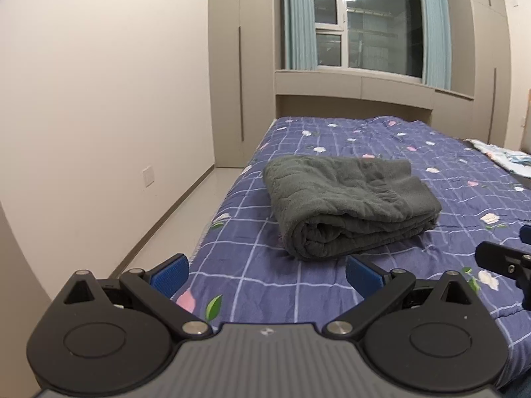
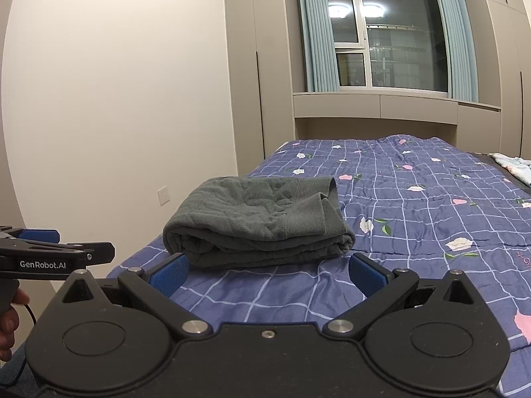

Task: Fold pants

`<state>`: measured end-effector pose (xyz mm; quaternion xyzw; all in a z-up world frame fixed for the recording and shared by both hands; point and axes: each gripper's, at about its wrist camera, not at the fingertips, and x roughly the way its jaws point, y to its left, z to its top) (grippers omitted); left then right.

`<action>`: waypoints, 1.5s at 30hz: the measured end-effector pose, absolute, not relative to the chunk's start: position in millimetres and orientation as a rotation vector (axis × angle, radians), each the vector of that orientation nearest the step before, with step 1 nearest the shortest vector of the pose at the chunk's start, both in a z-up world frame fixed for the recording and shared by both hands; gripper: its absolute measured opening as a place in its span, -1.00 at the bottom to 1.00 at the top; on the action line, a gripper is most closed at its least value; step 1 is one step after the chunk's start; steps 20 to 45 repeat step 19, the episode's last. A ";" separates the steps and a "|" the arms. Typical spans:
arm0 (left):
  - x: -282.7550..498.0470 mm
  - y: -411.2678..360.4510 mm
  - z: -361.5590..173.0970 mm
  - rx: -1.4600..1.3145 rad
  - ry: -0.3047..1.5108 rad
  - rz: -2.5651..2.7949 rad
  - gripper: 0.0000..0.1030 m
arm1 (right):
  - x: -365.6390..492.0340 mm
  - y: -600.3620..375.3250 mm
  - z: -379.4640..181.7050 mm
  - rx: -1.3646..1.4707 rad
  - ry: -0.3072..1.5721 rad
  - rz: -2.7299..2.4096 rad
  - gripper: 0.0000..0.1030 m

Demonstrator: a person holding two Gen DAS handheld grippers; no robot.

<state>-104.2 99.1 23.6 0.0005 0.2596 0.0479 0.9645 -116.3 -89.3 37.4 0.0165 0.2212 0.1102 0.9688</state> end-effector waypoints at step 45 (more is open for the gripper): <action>-98.7 94.9 19.1 0.021 0.565 0.066 0.99 | -108.2 -91.9 24.7 0.045 0.492 0.218 0.99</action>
